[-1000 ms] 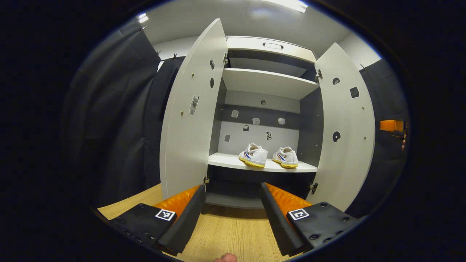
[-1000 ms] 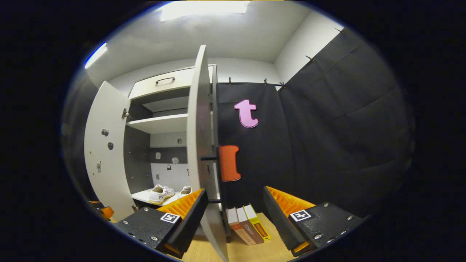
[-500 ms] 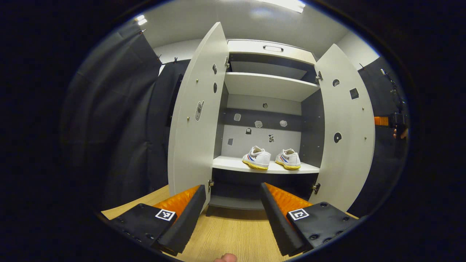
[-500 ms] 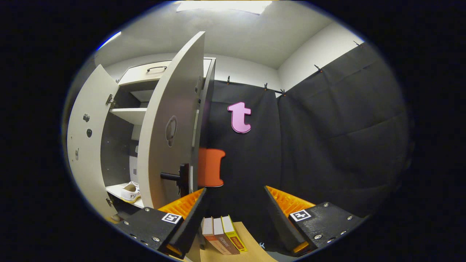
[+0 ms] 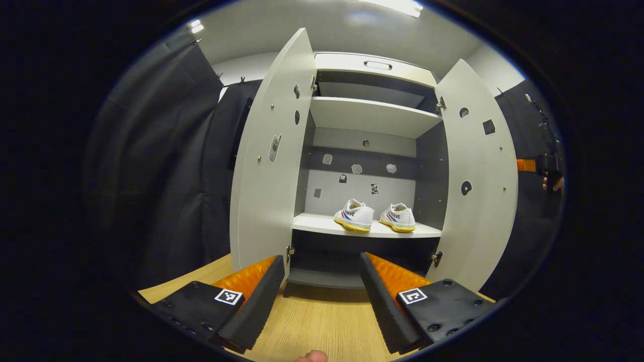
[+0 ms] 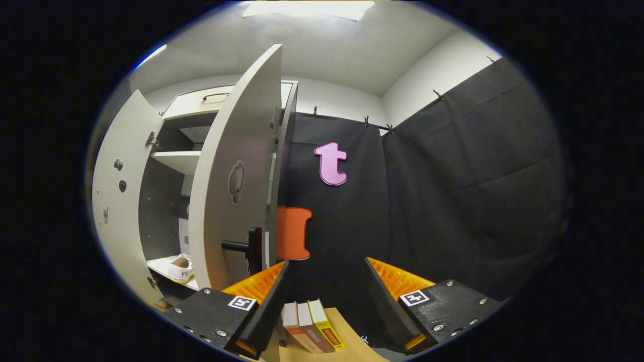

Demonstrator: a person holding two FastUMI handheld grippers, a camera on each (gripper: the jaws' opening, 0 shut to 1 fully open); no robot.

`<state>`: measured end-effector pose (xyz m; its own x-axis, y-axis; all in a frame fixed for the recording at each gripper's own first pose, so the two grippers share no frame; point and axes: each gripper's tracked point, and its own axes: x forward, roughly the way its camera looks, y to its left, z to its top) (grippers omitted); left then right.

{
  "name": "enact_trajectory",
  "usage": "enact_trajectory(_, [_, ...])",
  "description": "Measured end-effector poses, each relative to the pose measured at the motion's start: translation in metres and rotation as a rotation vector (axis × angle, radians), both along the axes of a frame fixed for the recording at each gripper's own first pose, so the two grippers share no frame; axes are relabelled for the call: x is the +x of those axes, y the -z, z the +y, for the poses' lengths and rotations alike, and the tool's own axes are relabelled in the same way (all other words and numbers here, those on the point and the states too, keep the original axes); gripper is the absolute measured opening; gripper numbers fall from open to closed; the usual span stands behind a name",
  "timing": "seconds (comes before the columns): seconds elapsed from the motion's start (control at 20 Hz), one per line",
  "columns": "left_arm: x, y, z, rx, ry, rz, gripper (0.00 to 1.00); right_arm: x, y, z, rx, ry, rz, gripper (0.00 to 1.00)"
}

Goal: Grab one shoe with the right hand and put it into the shoe cabinet, grab the other shoe with the left hand and put it into the shoe cabinet; then close the right door with the right hand and the left door with the left hand.

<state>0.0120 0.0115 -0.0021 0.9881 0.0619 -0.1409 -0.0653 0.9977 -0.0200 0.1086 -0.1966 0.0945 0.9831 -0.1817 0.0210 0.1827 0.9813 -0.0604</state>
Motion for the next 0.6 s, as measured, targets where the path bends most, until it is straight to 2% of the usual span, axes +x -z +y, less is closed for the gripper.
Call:
enact_trajectory(0.1, [0.000, 0.002, -0.001, 0.002, 0.006, 0.000, 0.97, -0.001, -0.001, 0.005, -0.007, -0.003, -0.007, 0.88])
enact_trajectory(0.25, [0.002, 0.007, 0.000, 0.008, 0.006, 0.006, 0.99, -0.003, -0.002, 0.022, -0.005, -0.021, -0.010, 0.88])
enact_trajectory(0.3, [0.001, 0.008, -0.002, 0.006, 0.008, 0.009, 0.97, -0.004, -0.002, 0.029, -0.004, -0.030, -0.009, 0.88])
enact_trajectory(0.55, [0.000, 0.009, 0.001, -0.005, 0.010, 0.010, 0.97, -0.011, -0.008, 0.058, -0.023, -0.072, -0.025, 0.88])
enact_trajectory(0.6, [0.000, 0.008, 0.002, -0.005, 0.010, 0.012, 0.99, -0.012, -0.010, 0.062, -0.029, -0.073, -0.027, 0.88])
